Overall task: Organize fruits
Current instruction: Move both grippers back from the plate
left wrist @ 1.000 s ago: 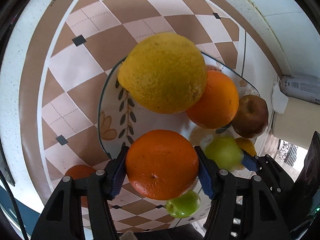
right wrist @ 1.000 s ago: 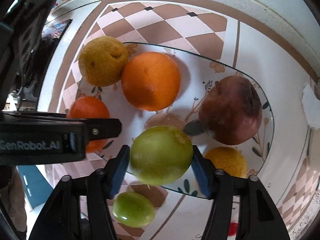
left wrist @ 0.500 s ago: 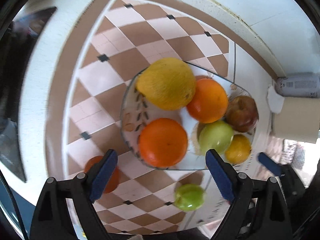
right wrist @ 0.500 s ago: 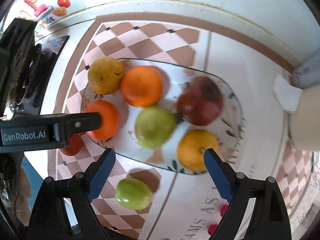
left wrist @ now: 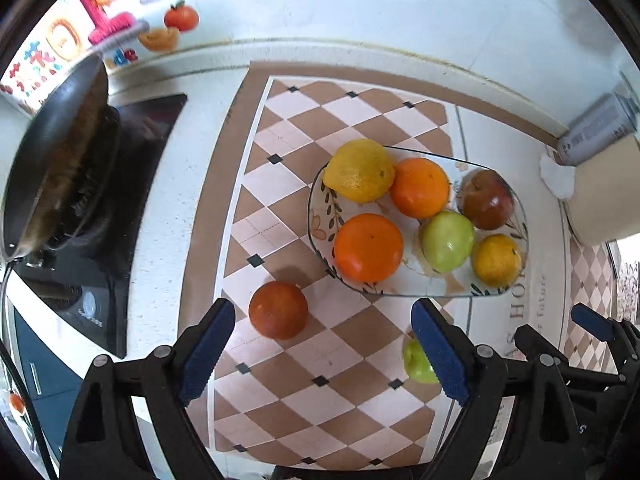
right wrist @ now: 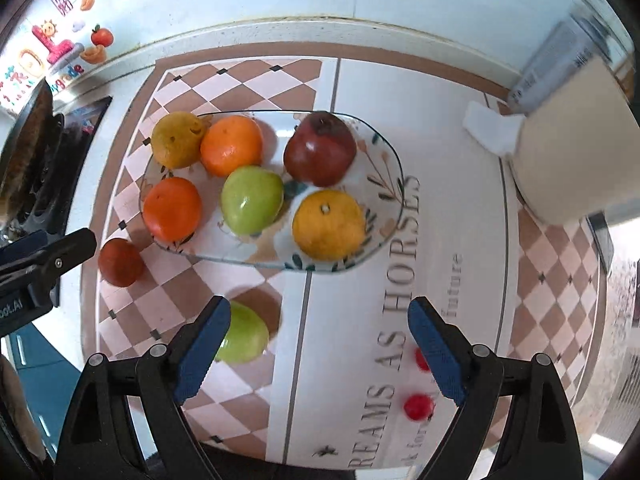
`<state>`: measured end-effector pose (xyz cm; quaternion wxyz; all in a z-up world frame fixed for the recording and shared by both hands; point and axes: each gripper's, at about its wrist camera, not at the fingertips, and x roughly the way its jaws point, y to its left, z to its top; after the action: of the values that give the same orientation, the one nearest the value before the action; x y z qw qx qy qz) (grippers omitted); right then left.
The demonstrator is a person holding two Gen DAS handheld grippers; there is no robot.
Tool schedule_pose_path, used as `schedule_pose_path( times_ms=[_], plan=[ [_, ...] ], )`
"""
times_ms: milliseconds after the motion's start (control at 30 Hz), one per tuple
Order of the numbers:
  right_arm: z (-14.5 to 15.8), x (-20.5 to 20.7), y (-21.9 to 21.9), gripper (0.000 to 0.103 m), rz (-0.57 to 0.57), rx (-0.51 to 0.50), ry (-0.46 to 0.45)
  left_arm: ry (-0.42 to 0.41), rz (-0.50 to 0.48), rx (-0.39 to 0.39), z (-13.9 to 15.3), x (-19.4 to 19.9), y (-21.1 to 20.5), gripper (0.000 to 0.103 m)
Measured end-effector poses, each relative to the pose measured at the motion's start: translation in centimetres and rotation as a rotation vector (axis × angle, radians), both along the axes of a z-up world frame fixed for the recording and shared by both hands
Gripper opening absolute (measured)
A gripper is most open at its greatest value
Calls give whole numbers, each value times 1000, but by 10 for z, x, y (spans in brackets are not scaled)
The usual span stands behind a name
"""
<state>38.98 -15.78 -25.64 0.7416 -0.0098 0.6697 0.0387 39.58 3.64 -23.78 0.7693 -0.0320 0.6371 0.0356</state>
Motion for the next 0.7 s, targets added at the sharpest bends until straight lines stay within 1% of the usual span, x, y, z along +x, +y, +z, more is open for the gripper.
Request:
schedule_pose_path(
  times_ms=[100,333,533,700],
  plan=[
    [12,-12,-3,92,-21,12,-20,-32,-15,7,12,-13,-5,90],
    [57,-47,-6,92,-34,34,-99,-120,-50,31,48,-46,-15,90],
    [94,-71,-8,92,-43,60,-168,-182,-61,25,74,-72,-18,90],
    [117,-87,-12,92,-44,65,-200,-239,-66,39,99,-88,-18,90]
  ],
)
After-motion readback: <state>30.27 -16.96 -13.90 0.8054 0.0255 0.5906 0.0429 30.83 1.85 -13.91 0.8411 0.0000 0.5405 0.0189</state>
